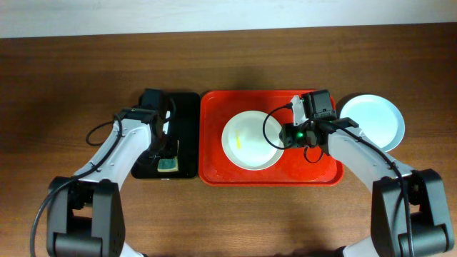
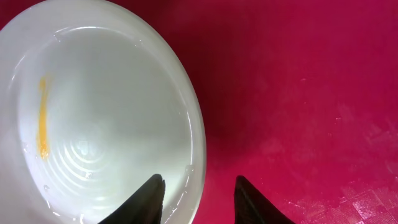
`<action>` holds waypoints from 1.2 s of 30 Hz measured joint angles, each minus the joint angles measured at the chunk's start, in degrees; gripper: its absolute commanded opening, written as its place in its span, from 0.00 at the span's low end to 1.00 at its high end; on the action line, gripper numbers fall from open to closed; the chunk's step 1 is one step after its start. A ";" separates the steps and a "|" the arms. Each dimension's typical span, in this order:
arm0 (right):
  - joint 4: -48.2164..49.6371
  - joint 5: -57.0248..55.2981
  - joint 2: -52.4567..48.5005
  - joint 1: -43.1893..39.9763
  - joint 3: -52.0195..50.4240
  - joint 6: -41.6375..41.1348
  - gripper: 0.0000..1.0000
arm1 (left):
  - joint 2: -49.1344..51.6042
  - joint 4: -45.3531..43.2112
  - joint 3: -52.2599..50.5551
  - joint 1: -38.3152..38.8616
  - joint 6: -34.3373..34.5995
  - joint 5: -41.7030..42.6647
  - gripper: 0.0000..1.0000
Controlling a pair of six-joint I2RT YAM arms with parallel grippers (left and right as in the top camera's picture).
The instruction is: Clean dirty plates on tray and stack at the side
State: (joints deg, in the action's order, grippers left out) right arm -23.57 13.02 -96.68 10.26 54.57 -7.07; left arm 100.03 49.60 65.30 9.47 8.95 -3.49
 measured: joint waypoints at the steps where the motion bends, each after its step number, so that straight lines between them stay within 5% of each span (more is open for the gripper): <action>1: 0.00 0.00 0.00 0.00 0.00 0.04 0.38 | 0.00 -0.17 0.00 0.00 -0.13 0.00 0.30; 34: 0.00 0.00 0.00 0.00 -0.02 0.04 0.38 | 0.00 -11.52 -7.69 0.00 0.28 3.10 0.23; 36: 0.02 0.00 0.00 0.00 -0.02 0.02 0.38 | 0.00 -12.66 -8.50 0.00 0.28 3.15 0.11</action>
State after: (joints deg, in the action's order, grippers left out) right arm -23.55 13.02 -96.68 10.26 54.54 -7.05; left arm 100.03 36.95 56.80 9.47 9.23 -0.34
